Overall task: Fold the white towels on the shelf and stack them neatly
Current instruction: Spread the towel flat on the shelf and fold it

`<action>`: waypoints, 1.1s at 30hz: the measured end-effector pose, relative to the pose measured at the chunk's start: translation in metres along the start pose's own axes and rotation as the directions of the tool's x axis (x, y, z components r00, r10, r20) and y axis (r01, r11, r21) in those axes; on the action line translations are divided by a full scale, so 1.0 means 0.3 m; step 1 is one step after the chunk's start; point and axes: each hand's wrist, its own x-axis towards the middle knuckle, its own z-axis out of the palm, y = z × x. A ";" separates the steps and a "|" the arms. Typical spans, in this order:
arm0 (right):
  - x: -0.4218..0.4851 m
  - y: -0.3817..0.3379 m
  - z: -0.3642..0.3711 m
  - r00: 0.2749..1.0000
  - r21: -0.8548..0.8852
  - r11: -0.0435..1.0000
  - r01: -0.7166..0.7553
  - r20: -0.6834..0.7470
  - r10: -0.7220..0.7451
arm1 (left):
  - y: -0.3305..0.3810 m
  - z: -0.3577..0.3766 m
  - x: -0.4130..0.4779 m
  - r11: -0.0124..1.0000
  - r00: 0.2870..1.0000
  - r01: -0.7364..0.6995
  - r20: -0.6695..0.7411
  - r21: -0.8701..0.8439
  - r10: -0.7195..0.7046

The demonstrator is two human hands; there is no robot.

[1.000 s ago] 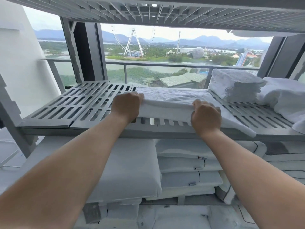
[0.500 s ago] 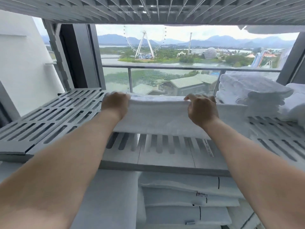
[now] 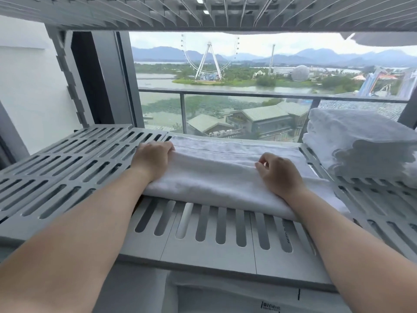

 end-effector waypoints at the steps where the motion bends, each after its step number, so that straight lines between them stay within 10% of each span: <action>1: -0.007 -0.001 -0.005 0.999 0.009 1.000 0.023 -0.029 -0.023 | 0.005 0.002 -0.002 1.000 1.000 -0.004 -0.018 0.026 0.005; 9: -0.010 -0.009 0.002 0.999 -0.016 1.000 0.020 -0.048 -0.021 | 0.088 -0.006 -0.011 0.978 0.988 0.018 0.145 0.207 -0.049; 16: -0.020 -0.028 -0.013 0.996 -0.186 0.981 0.049 -0.067 -0.062 | 0.344 -0.002 -0.065 0.935 0.862 -0.104 0.439 -0.338 0.255; 21: -0.090 -0.031 -0.048 0.992 -0.256 0.966 -0.030 -0.129 -0.003 | 0.355 0.049 -0.061 0.999 0.872 0.030 0.489 -0.013 -0.020; 27: -0.197 0.018 -0.114 0.982 -0.298 0.939 -0.170 -0.129 0.137 | 0.340 0.044 -0.029 0.910 0.722 0.357 0.556 0.211 -0.412; 33: -0.195 0.031 -0.127 0.979 -0.198 0.960 -0.198 0.001 0.202 | 0.457 0.064 -0.005 0.994 0.863 0.110 0.497 -0.015 -0.088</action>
